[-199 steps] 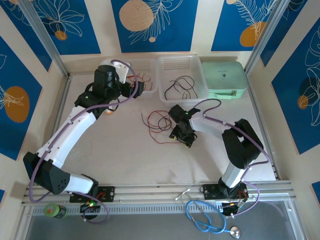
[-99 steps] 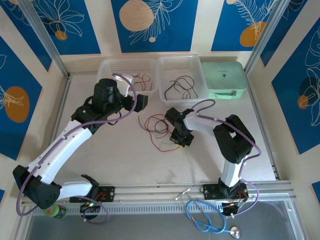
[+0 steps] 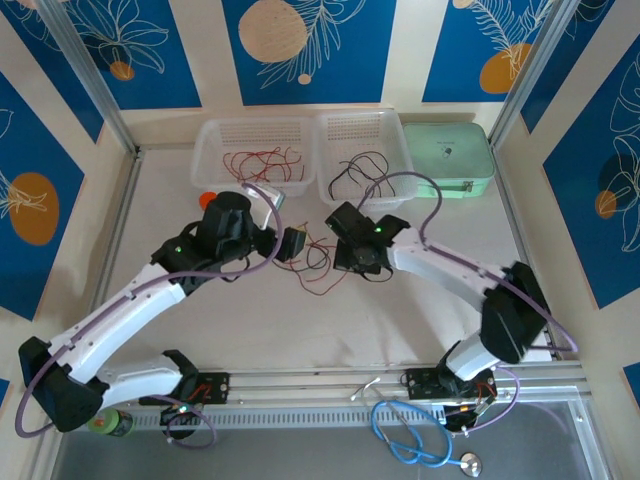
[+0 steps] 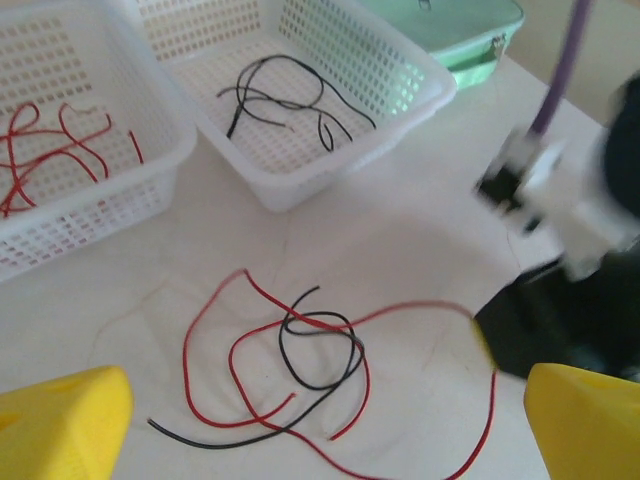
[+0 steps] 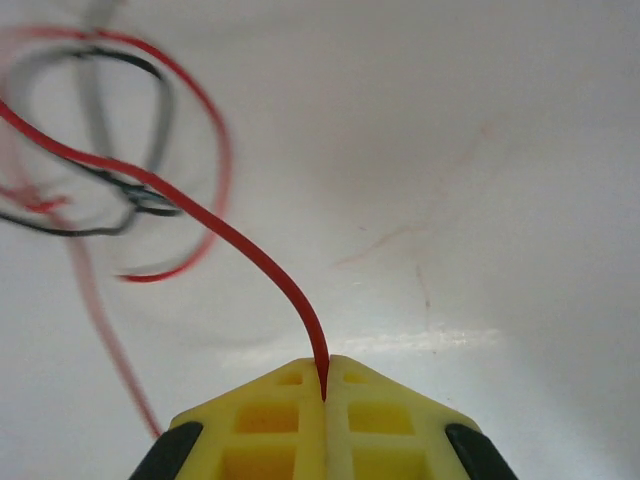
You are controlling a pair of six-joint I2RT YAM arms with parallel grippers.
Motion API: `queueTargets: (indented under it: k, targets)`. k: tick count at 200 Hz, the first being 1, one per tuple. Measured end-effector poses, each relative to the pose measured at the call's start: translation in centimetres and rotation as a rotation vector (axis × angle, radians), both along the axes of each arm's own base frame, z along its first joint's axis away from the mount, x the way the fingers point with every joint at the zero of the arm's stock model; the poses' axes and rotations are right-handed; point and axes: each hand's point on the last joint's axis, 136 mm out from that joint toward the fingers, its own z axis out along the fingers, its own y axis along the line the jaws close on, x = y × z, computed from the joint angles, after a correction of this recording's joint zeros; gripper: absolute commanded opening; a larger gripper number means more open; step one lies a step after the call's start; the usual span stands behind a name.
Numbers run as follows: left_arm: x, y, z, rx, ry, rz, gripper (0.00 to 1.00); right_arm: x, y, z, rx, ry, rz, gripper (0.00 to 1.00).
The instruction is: Untangle the cables
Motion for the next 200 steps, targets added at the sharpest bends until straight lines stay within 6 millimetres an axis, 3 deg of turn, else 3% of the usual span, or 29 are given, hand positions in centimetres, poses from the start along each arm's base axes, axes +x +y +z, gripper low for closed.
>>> queueTargets:
  k: [32,63,100,146,181,200]
  targets:
    - [-1.2,0.2,-1.5,0.011,0.015,-0.018,1.0,-0.4,-0.6,5.9,0.031,-0.186,0.166,0.0]
    - [-2.0,-0.1,-1.6,0.007,0.011,-0.043,1.0,-1.1,-1.0,9.8,0.028,-0.324,0.327,0.0]
    - [-2.9,-1.5,-0.4,-0.02,-0.036,-0.109,1.0,-1.8,-1.0,14.1,0.023,-0.454,0.48,0.0]
    - [-5.4,-4.1,0.7,-0.015,-0.101,-0.289,1.0,-3.1,-0.1,18.4,0.039,-0.553,0.665,0.0]
    - [-6.9,-6.2,3.4,-0.038,-0.191,-0.417,1.0,-4.4,0.6,21.7,0.077,-0.619,0.774,0.0]
    - [-7.0,-7.2,4.6,-0.056,-0.236,-0.458,1.0,-5.0,1.0,22.5,0.1,-0.637,0.821,0.0]
